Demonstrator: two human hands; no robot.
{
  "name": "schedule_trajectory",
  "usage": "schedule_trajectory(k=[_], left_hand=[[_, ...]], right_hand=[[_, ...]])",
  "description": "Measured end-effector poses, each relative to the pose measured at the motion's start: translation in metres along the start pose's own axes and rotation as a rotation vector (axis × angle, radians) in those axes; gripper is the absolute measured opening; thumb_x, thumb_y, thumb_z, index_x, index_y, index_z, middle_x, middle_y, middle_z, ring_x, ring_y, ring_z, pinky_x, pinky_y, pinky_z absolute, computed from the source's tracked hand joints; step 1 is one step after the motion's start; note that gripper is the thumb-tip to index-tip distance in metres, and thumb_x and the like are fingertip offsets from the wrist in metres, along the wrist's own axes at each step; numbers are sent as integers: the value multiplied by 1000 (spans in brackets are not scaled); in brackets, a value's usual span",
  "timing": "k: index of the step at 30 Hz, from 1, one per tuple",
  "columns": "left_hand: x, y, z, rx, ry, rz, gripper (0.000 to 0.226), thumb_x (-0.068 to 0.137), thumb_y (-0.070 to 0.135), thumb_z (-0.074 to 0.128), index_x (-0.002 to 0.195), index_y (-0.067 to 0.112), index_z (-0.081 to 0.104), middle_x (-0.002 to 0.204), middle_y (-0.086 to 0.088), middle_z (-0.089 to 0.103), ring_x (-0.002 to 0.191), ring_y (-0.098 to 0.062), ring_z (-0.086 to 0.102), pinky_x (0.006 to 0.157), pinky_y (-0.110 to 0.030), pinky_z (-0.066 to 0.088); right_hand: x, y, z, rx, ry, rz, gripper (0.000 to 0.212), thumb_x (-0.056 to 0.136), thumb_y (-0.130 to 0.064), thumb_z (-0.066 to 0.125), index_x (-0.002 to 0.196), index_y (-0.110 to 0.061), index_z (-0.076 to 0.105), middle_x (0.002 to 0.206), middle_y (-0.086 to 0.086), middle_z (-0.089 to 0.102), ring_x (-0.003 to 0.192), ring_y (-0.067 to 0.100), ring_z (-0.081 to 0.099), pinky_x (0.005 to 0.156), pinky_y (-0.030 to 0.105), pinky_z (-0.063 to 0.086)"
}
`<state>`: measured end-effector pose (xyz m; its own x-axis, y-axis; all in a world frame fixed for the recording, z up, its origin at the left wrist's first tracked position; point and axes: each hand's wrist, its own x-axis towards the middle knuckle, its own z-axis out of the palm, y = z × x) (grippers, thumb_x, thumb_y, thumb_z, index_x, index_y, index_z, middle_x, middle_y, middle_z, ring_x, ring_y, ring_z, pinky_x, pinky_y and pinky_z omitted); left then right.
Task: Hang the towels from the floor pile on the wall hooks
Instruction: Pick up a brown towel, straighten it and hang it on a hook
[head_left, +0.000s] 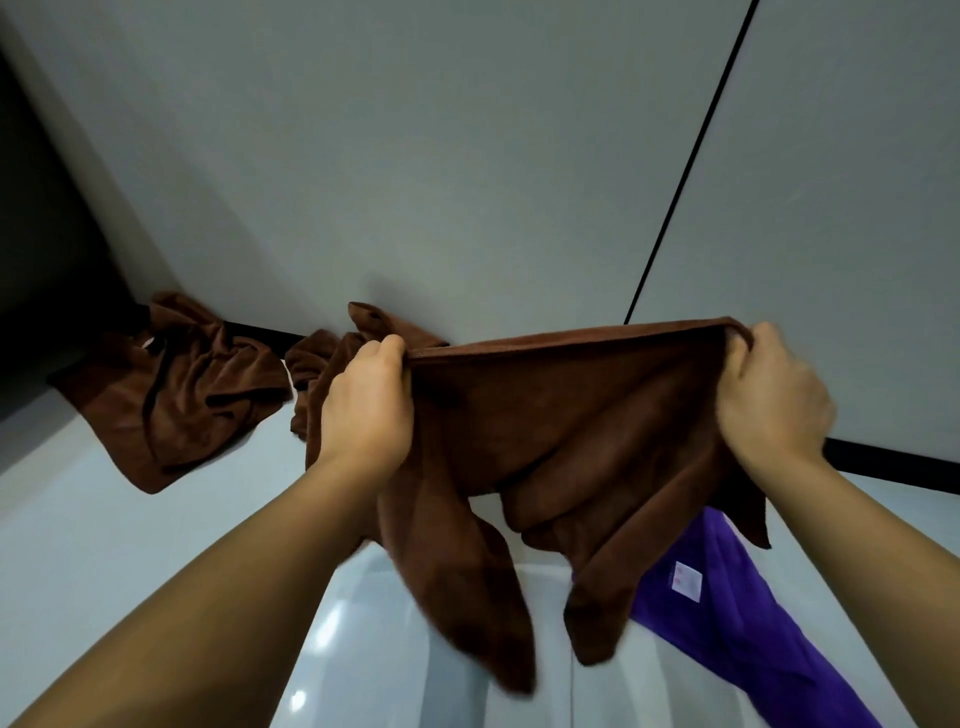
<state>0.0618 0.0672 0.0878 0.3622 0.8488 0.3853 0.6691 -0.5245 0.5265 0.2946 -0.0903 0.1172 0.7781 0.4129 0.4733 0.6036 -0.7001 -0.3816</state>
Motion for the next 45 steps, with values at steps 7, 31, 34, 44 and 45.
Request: schedule_trajectory(k=[7, 31, 34, 44, 45], left_hand=[[1, -14, -4, -48, -33, -15, 16, 90, 8, 47, 80, 14, 36, 83, -2, 41, 75, -23, 40, 67, -34, 29], [8, -47, -14, -95, 182, -221, 25, 100, 10, 31, 107, -3, 50, 108, -22, 52, 96, -37, 48, 73, -33, 29], [10, -45, -14, -126, 244, -285, 27, 101, 16, 32, 107, -3, 49, 111, -24, 53, 100, -39, 47, 72, -32, 26], [9, -51, -16, -95, 325, -465, 36, 102, 28, 32, 110, -3, 49, 114, -25, 54, 105, -42, 48, 81, -44, 34], [9, -52, -16, -49, 327, -432, 36, 102, 29, 31, 107, -2, 49, 111, -25, 54, 102, -43, 49, 76, -44, 33]], right_hand=[[6, 20, -3, 35, 55, 139, 36, 101, -28, 31, 106, 3, 48, 100, 34, 57, 92, 49, 54, 68, 41, 33], [7, 52, -6, 43, 104, 262, 38, 102, -29, 30, 108, 4, 48, 100, 34, 56, 91, 48, 53, 66, 40, 30], [8, 55, -4, 41, 103, 271, 41, 102, -31, 30, 108, 5, 50, 100, 34, 56, 91, 48, 53, 67, 40, 30], [9, 65, 3, 63, 117, 268, 44, 101, -34, 32, 106, 5, 53, 98, 32, 57, 91, 47, 53, 66, 38, 31], [10, 66, 4, 81, 113, 281, 45, 101, -35, 32, 103, 4, 54, 97, 31, 57, 91, 45, 53, 66, 38, 31]])
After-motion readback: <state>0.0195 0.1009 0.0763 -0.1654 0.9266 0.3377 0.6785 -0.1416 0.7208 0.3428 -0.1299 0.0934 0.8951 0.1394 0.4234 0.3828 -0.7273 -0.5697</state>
